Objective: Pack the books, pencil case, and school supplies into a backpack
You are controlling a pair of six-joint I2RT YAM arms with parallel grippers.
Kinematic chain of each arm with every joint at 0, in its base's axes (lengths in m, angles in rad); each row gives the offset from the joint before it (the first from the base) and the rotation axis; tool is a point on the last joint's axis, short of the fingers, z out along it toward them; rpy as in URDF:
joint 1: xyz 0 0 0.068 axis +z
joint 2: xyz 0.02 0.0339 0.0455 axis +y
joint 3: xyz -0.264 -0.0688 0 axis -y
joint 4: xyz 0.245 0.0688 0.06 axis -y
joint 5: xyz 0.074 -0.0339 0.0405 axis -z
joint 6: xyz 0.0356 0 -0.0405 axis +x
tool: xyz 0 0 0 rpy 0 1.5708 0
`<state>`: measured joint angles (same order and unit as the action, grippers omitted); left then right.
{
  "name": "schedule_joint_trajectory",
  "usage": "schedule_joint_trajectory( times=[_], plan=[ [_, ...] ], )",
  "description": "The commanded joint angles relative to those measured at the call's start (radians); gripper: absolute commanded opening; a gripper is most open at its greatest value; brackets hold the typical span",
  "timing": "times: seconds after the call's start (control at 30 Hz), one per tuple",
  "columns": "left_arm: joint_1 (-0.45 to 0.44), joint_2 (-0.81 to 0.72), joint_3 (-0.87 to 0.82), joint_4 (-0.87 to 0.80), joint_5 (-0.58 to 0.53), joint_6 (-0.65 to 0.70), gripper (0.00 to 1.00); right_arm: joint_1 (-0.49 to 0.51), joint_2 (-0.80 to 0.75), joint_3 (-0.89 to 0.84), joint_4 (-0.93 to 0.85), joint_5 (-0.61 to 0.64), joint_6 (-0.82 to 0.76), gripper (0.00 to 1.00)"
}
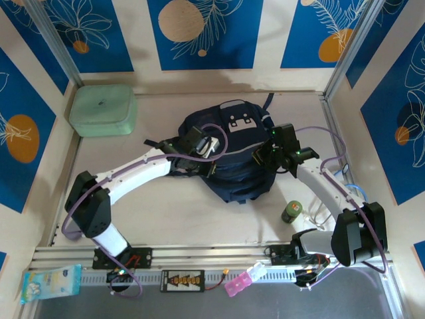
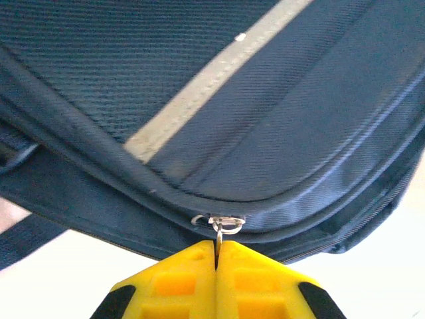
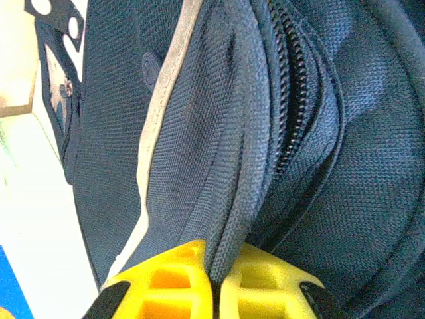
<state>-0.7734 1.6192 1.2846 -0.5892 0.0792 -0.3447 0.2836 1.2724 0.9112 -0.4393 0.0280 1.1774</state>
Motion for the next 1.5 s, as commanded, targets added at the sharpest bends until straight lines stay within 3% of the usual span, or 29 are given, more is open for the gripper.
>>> schedule_joint_trajectory(
  times=[0.0, 0.43, 0.57, 0.67, 0.8, 1.03, 1.13, 1.3, 1.47],
  plan=[
    [0.039, -0.010, -0.017, -0.104, -0.109, 0.065, 0.00, -0.026, -0.021, 0.035, -0.012, 0.059, -0.030, 0.06],
    [0.097, 0.133, 0.148, -0.125, -0.168, 0.071, 0.00, -0.026, -0.054, 0.013, 0.002, 0.018, -0.029, 0.07],
    [0.124, 0.135, 0.191, -0.192, -0.141, 0.008, 0.00, -0.020, -0.056, -0.008, 0.029, -0.026, -0.048, 0.14],
    [0.132, 0.078, 0.155, -0.194, -0.119, -0.027, 0.31, 0.005, -0.065, -0.035, 0.034, -0.004, -0.068, 0.32],
    [0.184, -0.030, 0.053, -0.174, -0.100, -0.077, 0.52, 0.036, -0.092, -0.031, -0.066, 0.122, -0.089, 0.64],
    [0.415, -0.226, -0.214, -0.104, -0.104, -0.216, 0.73, 0.068, -0.133, 0.010, -0.126, 0.221, -0.172, 0.77],
    [0.513, -0.303, -0.336, -0.111, -0.186, -0.272, 0.81, 0.077, -0.122, 0.029, -0.127, 0.224, -0.186, 0.79],
    [0.685, -0.381, -0.442, -0.175, -0.281, -0.268, 0.90, 0.082, -0.088, 0.060, -0.116, 0.197, -0.202, 0.81],
    [0.908, -0.446, -0.493, -0.156, -0.214, -0.229, 0.95, 0.083, -0.067, 0.092, -0.117, 0.183, -0.213, 0.81]
  ],
)
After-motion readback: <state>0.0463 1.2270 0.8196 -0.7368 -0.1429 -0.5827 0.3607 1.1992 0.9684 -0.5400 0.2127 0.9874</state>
